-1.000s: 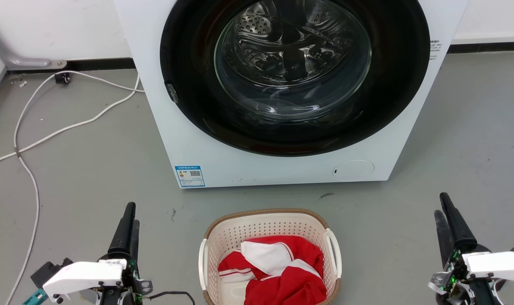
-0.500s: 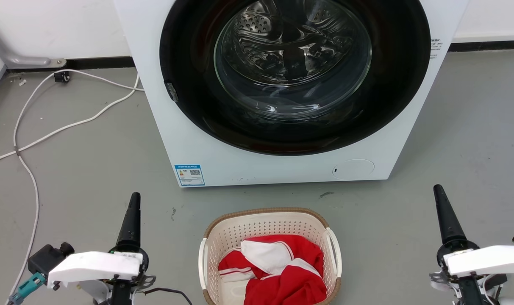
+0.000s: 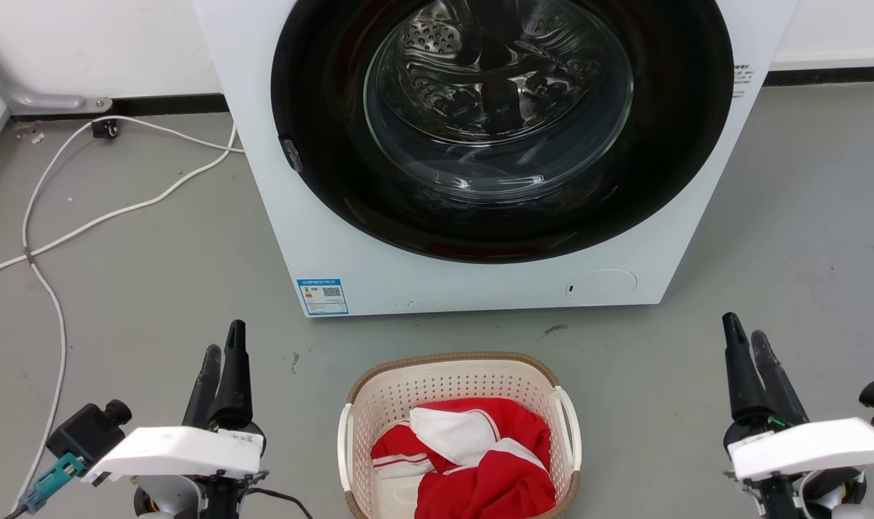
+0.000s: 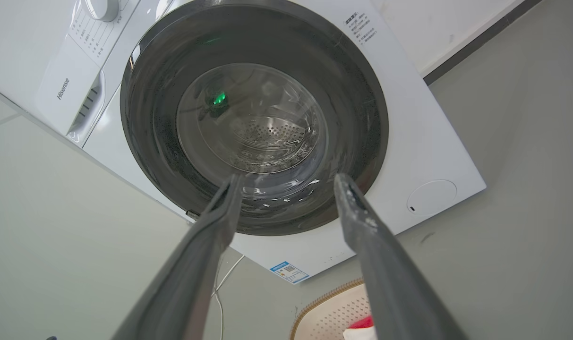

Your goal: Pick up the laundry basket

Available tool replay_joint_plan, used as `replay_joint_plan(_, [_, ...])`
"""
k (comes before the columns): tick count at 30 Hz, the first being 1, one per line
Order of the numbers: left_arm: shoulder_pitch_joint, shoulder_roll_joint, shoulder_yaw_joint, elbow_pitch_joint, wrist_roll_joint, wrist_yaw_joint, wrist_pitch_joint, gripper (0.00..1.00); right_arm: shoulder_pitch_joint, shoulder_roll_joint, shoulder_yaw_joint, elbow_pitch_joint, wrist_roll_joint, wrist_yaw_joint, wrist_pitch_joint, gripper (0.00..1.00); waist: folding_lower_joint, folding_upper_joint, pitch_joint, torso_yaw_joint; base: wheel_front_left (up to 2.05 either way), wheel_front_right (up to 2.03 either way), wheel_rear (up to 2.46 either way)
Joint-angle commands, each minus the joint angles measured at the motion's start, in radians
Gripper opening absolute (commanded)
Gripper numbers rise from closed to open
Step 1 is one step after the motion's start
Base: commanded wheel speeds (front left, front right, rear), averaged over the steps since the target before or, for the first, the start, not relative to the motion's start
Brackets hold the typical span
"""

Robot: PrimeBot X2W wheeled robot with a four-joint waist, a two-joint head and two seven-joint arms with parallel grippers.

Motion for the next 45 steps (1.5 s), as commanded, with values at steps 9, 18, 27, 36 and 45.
replay_joint_plan(9, [0.011, 0.005, -0.015, -0.043, 0.155, -0.005, -0.039, 1.0, 0.017, -0.003, 0.025, -0.039, -0.168, 0.0, -0.039, 1.0, 0.0, 0.0, 0.001, 0.003, 0.0, 0.0, 0.0])
replay_joint_plan(18, [0.025, 0.005, -0.027, -0.045, 0.278, 0.005, -0.065, 1.0, 0.032, -0.003, 0.035, -0.053, -0.285, 0.0, -0.066, 1.0, 0.0, 0.0, 0.002, 0.005, 0.0, 0.0, 0.0])
replay_joint_plan(27, [0.038, 0.005, -0.038, -0.043, 0.394, 0.015, -0.091, 1.0, 0.048, -0.004, 0.042, -0.066, -0.403, 0.0, -0.092, 1.0, 0.0, 0.0, 0.002, 0.004, 0.0, 0.0, 0.0])
replay_joint_plan(36, [0.046, 0.006, -0.05, -0.046, 0.493, 0.024, -0.113, 1.0, 0.062, -0.004, 0.053, -0.077, -0.516, 0.0, -0.116, 1.0, 0.0, 0.0, 0.003, 0.004, 0.0, 0.0, 0.0])
replay_joint_plan(45, [0.055, 0.006, -0.056, -0.045, 0.584, 0.035, -0.135, 1.0, 0.073, -0.004, 0.053, -0.083, -0.62, 0.0, -0.136, 1.0, 0.0, 0.0, 0.004, 0.007, 0.0, 0.0, 0.0])
